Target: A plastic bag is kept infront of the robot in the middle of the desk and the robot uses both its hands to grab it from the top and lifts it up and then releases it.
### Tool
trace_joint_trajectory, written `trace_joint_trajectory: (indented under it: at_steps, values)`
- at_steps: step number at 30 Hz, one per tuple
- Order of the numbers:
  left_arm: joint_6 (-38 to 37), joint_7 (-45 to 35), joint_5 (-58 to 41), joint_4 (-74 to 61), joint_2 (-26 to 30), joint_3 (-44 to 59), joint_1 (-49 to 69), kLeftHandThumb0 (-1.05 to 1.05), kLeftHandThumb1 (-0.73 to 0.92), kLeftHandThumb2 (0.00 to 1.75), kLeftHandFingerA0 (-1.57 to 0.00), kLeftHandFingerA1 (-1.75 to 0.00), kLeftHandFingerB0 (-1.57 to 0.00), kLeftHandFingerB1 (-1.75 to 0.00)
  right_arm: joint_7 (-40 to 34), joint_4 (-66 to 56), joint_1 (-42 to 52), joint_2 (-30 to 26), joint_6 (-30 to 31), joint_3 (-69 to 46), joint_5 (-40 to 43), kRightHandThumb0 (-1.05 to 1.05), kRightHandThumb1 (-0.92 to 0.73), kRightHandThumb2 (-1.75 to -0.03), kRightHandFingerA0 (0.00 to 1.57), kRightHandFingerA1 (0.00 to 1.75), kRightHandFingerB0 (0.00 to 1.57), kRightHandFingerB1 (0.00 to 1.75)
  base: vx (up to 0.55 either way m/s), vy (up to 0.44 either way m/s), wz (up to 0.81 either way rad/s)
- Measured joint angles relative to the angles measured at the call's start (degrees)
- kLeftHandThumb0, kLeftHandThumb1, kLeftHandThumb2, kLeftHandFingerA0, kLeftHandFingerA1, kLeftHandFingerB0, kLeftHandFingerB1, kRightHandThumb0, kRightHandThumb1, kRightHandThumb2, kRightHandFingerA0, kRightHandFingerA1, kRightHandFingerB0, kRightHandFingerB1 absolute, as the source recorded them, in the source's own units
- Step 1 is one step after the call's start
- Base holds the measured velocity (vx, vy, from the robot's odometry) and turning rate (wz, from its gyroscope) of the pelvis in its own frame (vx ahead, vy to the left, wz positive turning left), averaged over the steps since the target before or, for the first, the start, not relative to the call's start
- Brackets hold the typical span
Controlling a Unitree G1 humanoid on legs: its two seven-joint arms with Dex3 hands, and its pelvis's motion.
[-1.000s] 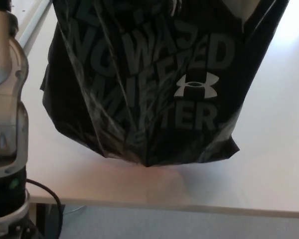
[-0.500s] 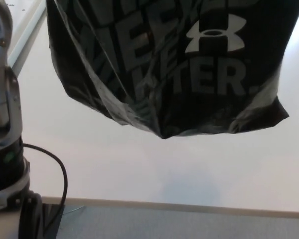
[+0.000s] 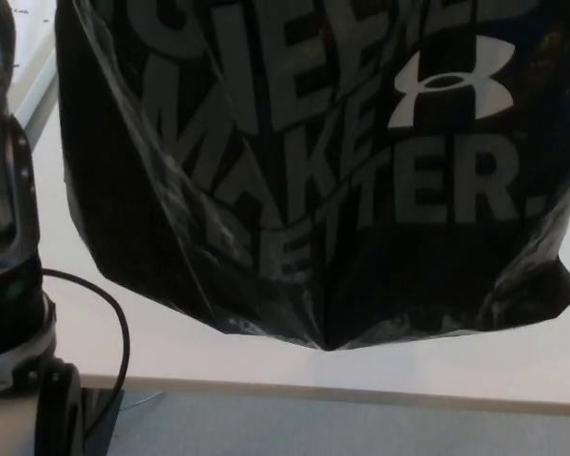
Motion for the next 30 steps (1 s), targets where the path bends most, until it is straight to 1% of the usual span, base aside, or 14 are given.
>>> trace_joint_trajectory:
  at_steps: [4,5,6,8,9,11,13,15,20,21,22,24,28,30]
  values:
    - [-0.1,-0.7,-0.9,2.5,0.8,0.9,0.4,-0.23,0.64,0.58,-0.93,-1.75,-0.69,-1.75,1.2,2.9,0.5,-2.0,0.4,-0.1,0.8,-0.43,-0.82,-0.66,1.05,1.58,0.76,1.41,0.00,0.000,0.00]
    - [-0.2,-0.9,-1.0,3.1,1.3,0.9,0.6,-0.24,0.45,0.86,-1.27,-1.43,-1.05,-1.32,1.5,3.6,0.6,-2.3,0.5,0.0,1.0,-0.36,-0.83,-0.66,1.03,1.61,0.75,1.45,0.00,0.000,0.00]
    - [-0.4,-1.2,-1.0,4.2,2.0,1.0,1.0,-0.18,0.62,0.59,-0.92,-1.75,-0.72,-1.75,1.9,4.9,0.8,-3.0,0.8,0.0,1.1,-0.36,-0.82,-0.66,1.01,1.64,0.76,1.48,0.00,0.000,0.00]
    - [-0.8,-1.6,-1.1,7.8,3.0,1.0,2.0,-0.16,0.62,0.59,-0.90,-1.75,-0.71,-1.75,2.9,9.6,1.0,-5.1,1.0,0.8,0.9,-0.35,-0.80,-0.65,0.96,1.66,0.74,1.50,0.00,0.000,0.00]
    - [-0.9,-1.8,-1.1,9.0,3.3,1.0,2.3,-0.25,0.45,0.84,-1.20,-1.43,-1.02,-1.34,3.2,11.3,1.0,-5.8,1.1,1.3,0.8,-0.33,-0.78,-0.63,0.93,1.55,0.79,1.34,0.00,0.000,0.00]
    - [-1.0,-2.5,-1.1,13.0,4.5,0.8,3.0,-0.26,0.58,0.54,-0.82,-1.75,-0.66,-1.75,4.5,16.0,1.1,-7.8,1.3,3.3,0.2,-0.35,-0.73,-0.66,0.90,1.51,0.87,1.07,0.00,0.000,0.00]
    - [-0.3,-3.1,-0.6,16.3,5.7,0.1,3.9,-0.46,0.38,0.74,-0.58,-0.66,-0.45,-0.52,6.0,20.3,1.1,-9.5,1.9,5.4,-0.4,-0.40,-0.58,-1.02,0.89,0.99,0.81,0.83,0.00,0.000,0.00]
    - [1.5,-4.3,0.3,18.2,7.9,-1.5,5.1,-0.62,0.48,0.56,-0.24,-0.37,-0.27,-0.30,7.7,24.2,1.1,-10.7,2.9,7.5,-0.8,-0.62,-0.77,-0.63,0.82,0.67,0.58,0.51,0.00,0.000,0.00]
    - [5.4,-9.3,-0.2,20.2,11.8,-2.9,6.8,-0.77,0.46,0.84,-0.04,-0.37,-0.08,-0.30,10.0,25.7,1.7,-11.5,6.5,10.2,-1.4,-0.75,-0.67,-1.01,0.45,0.63,0.20,0.48,0.00,0.000,0.00]
    - [5.9,-10.2,-0.5,20.8,12.5,-2.9,7.1,-0.77,0.56,0.59,-0.07,-0.40,-0.13,-0.30,10.3,26.0,1.8,-11.5,7.0,10.3,-1.4,-0.74,-0.69,-1.01,0.47,0.62,0.21,0.47,0.00,0.000,0.00]
    - [6.7,-11.3,-0.9,21.5,13.3,-2.9,7.5,-0.38,0.25,0.89,0.00,-0.51,0.00,-0.49,10.7,26.4,2.1,-11.5,7.6,10.4,-1.4,-0.69,-0.87,-0.66,0.43,0.50,0.27,0.35,0.00,0.000,0.00]
    - [8.3,-13.2,-1.7,22.5,14.3,-2.8,8.1,-0.71,0.55,0.58,-0.15,-0.38,-0.14,-0.29,11.4,27.2,2.3,-11.6,8.9,10.3,-1.3,-0.72,-0.84,-0.68,0.38,0.49,0.29,0.38,0.00,0.000,0.00]
    - [11.7,-17.0,-3.6,24.7,15.9,-2.3,8.5,-0.68,0.44,0.79,-0.06,-0.26,-0.11,-0.36,13.1,30.2,2.2,-12.1,10.9,10.4,-1.0,-0.72,-0.68,-0.96,0.29,0.54,0.19,0.46,0.00,0.000,0.00]
    - [13.3,-18.8,-4.4,25.8,16.5,-2.2,8.6,-0.68,0.44,0.82,-0.05,-0.22,-0.10,-0.34,14.1,32.0,2.0,-12.4,12.1,10.6,-0.9,-0.71,-0.83,-0.64,0.30,0.44,0.20,0.34,0.00,0.000,0.00]
